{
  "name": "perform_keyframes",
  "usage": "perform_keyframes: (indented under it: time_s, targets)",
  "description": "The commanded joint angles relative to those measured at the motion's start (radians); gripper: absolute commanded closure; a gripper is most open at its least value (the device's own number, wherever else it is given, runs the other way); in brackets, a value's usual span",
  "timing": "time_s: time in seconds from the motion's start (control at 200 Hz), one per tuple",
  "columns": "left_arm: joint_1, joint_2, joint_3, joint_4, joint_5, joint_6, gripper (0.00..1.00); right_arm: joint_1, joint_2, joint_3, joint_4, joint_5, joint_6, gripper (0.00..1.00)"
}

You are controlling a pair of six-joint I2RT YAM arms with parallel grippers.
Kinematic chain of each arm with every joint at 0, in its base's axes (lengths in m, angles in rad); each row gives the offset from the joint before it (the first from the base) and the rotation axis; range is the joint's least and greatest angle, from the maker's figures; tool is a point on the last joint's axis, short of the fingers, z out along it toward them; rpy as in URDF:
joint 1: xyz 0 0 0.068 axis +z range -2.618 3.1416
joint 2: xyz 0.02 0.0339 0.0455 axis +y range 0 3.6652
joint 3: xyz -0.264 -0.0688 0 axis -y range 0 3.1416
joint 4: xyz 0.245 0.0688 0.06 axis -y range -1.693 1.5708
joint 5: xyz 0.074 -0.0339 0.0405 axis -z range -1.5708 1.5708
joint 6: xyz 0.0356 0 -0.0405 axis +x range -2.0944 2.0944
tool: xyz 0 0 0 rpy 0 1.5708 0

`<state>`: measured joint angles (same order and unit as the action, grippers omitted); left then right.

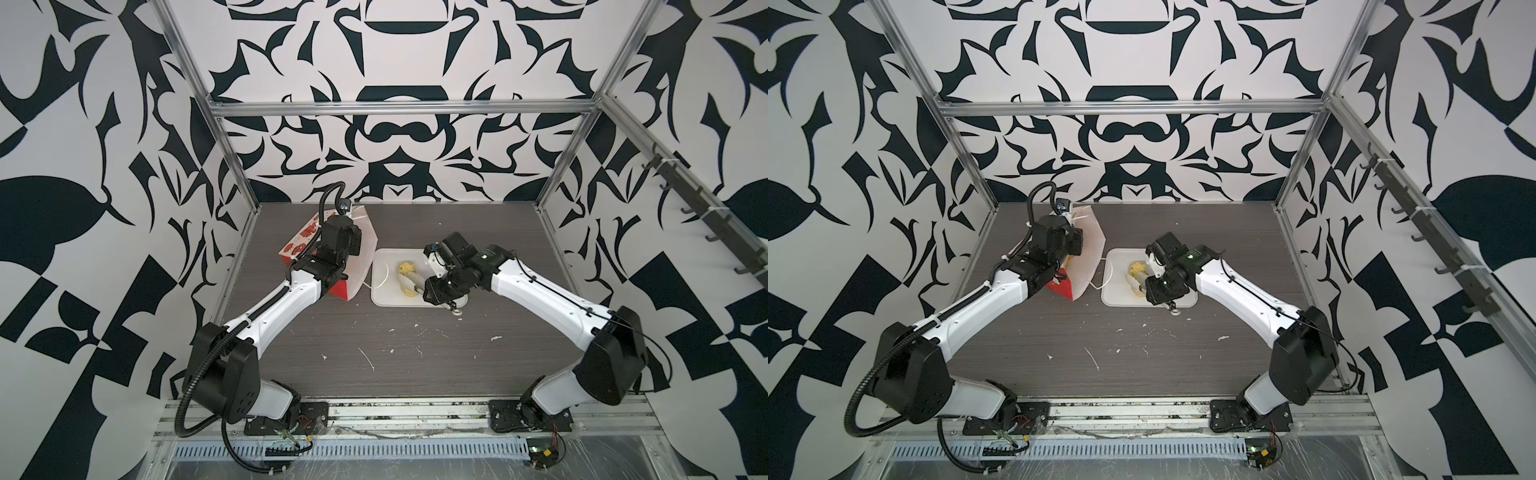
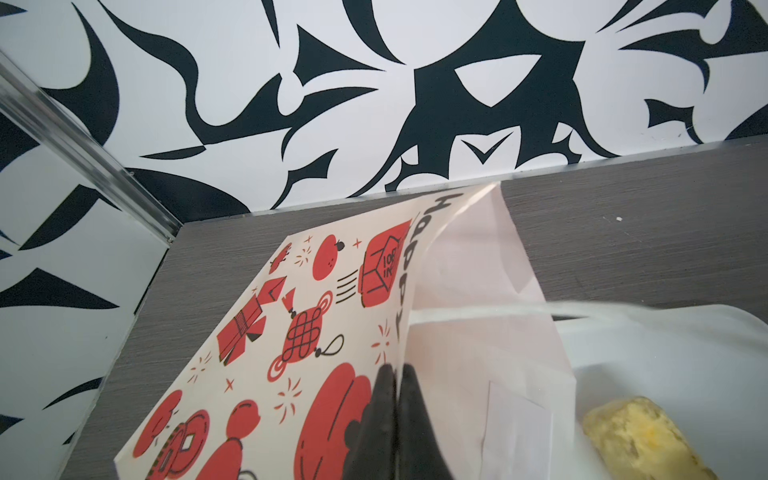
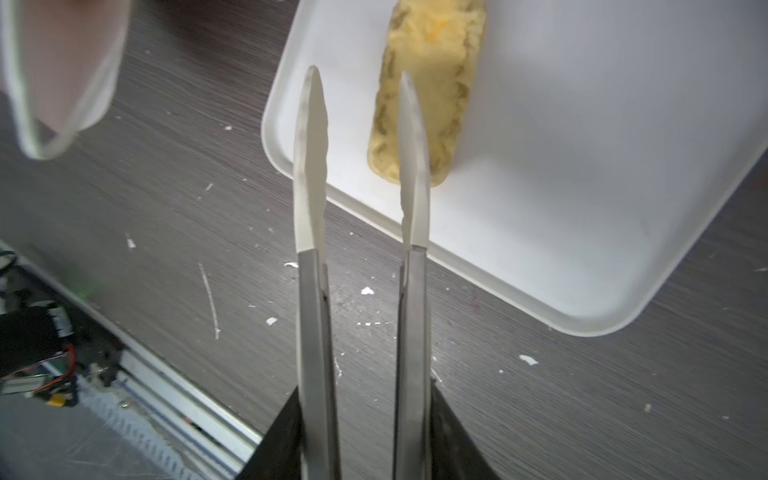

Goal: Take the fake bread out of the paper bag
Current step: 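Carry the bun in the tongs over the white tray with the right gripper, then lower the bun onto the tray and open the tongs with the right gripper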

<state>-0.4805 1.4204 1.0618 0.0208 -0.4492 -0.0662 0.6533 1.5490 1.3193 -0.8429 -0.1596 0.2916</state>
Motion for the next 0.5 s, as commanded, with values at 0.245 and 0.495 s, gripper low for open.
perform_keyframes:
  time_s: [0.245, 0.495]
  targets:
    - [0.029, -0.044, -0.046, 0.077, 0.015, -0.042, 1.0, 0.035, 0.072, 0.116, -0.049, 0.128, -0.032, 0.56]
    - [0.033, -0.046, -0.057, 0.088, 0.024, -0.051, 1.0, 0.043, 0.12, 0.123, -0.052, 0.123, -0.037, 0.54]
